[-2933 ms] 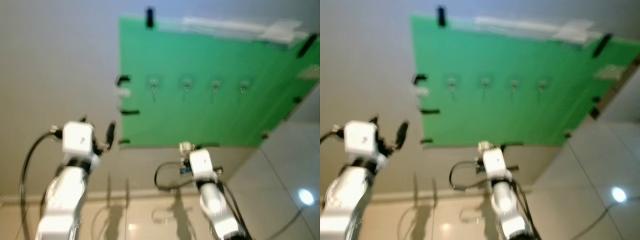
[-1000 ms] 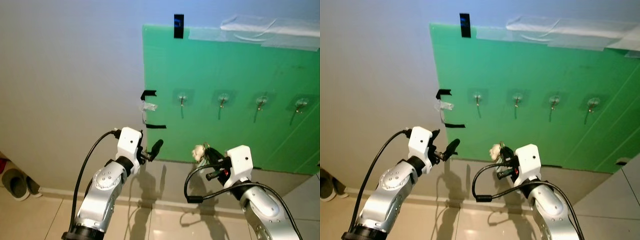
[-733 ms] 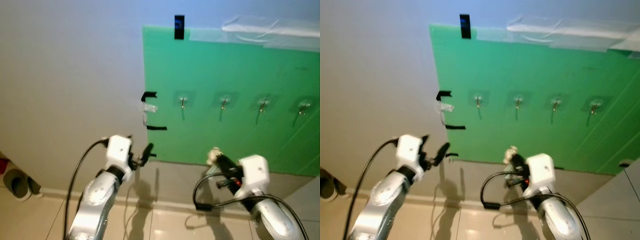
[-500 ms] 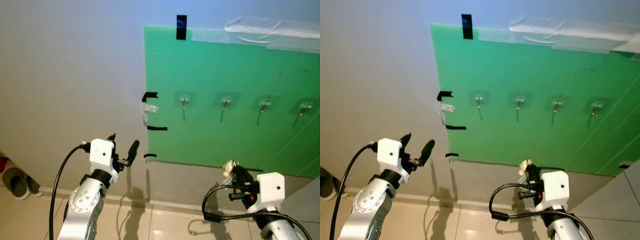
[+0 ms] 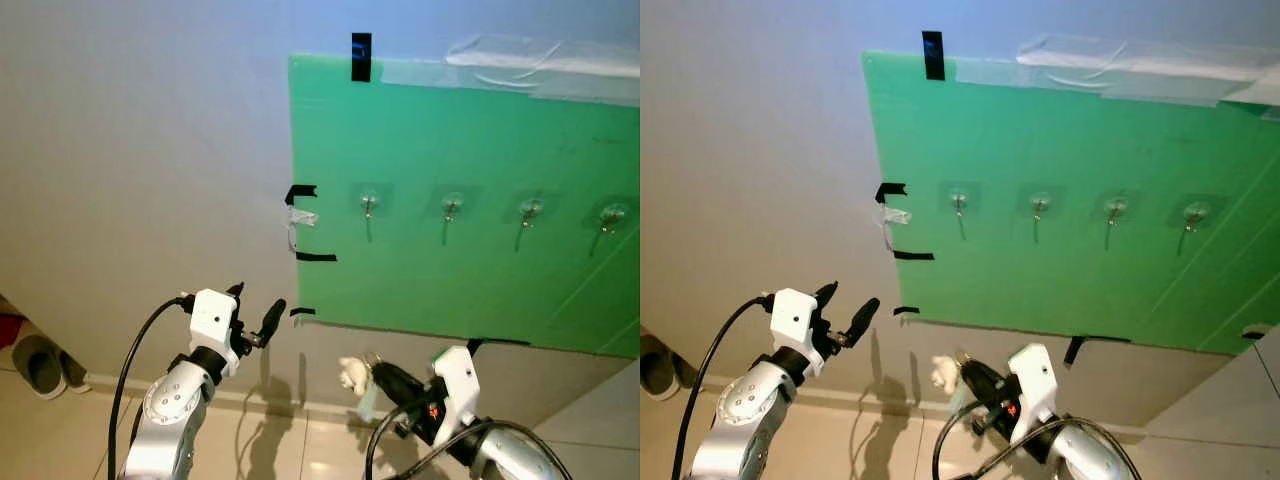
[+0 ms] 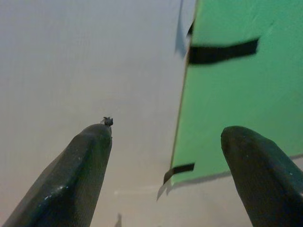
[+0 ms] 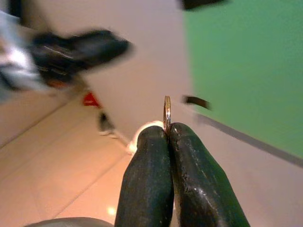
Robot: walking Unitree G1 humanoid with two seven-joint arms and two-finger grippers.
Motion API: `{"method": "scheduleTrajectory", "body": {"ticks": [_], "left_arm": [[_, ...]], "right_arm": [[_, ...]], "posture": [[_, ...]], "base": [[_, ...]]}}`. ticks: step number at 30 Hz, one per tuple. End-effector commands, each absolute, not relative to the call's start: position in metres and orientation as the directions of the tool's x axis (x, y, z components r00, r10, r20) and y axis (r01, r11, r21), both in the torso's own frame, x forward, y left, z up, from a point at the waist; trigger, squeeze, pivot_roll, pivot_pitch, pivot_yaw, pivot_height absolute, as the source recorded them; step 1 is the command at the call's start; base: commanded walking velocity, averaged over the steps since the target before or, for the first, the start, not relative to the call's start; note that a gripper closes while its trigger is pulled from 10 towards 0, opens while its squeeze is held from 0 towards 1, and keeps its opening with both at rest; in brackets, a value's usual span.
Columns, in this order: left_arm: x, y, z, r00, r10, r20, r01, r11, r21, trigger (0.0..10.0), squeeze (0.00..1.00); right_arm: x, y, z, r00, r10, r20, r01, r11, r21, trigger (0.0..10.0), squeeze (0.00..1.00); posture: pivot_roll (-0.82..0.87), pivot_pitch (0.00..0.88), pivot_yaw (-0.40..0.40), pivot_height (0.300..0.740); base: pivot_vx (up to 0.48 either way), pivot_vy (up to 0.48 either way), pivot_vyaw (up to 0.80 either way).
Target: Hang keys on a hook
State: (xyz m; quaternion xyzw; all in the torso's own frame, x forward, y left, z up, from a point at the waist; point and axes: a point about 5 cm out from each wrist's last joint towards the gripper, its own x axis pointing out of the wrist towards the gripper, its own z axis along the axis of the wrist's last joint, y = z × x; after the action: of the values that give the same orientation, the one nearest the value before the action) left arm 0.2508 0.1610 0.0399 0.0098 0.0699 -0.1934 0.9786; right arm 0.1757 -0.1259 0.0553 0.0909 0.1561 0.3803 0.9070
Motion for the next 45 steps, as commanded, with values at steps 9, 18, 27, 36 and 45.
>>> {"method": "scheduleTrajectory", "body": {"ticks": [9, 18, 27, 36, 45], "left_arm": [[0.261, 0.171, 0.021, 0.909, -0.377, -0.178, 0.380, 0.925, -0.020, 10.0, 0.00], [0.253, 0.177, 0.000, 0.893, -0.385, -0.230, 0.390, 0.920, -0.028, 10.0, 0.00], [0.260, 0.188, 0.008, 0.897, -0.401, -0.188, 0.403, 0.915, -0.029, 10.0, 0.00], [0.286, 0.179, 0.025, 0.896, -0.417, -0.154, 0.417, 0.908, -0.034, 10.0, 0.00], [0.292, 0.141, 0.038, 0.875, -0.479, -0.074, 0.479, 0.878, -0.024, 10.0, 0.00]], "right_arm": [[0.216, -0.153, 0.131, 0.508, 0.855, -0.107, -0.812, 0.517, 0.273, 0.0, 0.00], [0.235, -0.135, 0.172, 0.447, 0.894, -0.018, -0.866, 0.438, 0.240, 0.0, 0.00], [0.234, -0.133, 0.160, 0.464, 0.882, -0.077, -0.834, 0.465, 0.296, 0.0, 0.00], [0.255, -0.130, 0.146, 0.579, 0.811, -0.079, -0.766, 0.575, 0.287, 0.0, 0.00], [0.276, -0.104, 0.148, 0.577, 0.817, -0.022, -0.783, 0.560, 0.272, 0.0, 0.00]], "posture": [[-0.03, 0.000, 0.032, 0.740], [-0.03, 0.000, 0.021, 0.740], [-0.03, 0.000, 0.008, 0.740], [-0.04, 0.000, 0.011, 0.740], [-0.03, 0.000, 0.014, 0.740]], "base": [[0.000, 0.000, 0.00], [0.000, 0.000, 0.00], [0.000, 0.000, 0.00], [0.000, 0.000, 0.00], [0.000, 0.000, 0.00]]}}
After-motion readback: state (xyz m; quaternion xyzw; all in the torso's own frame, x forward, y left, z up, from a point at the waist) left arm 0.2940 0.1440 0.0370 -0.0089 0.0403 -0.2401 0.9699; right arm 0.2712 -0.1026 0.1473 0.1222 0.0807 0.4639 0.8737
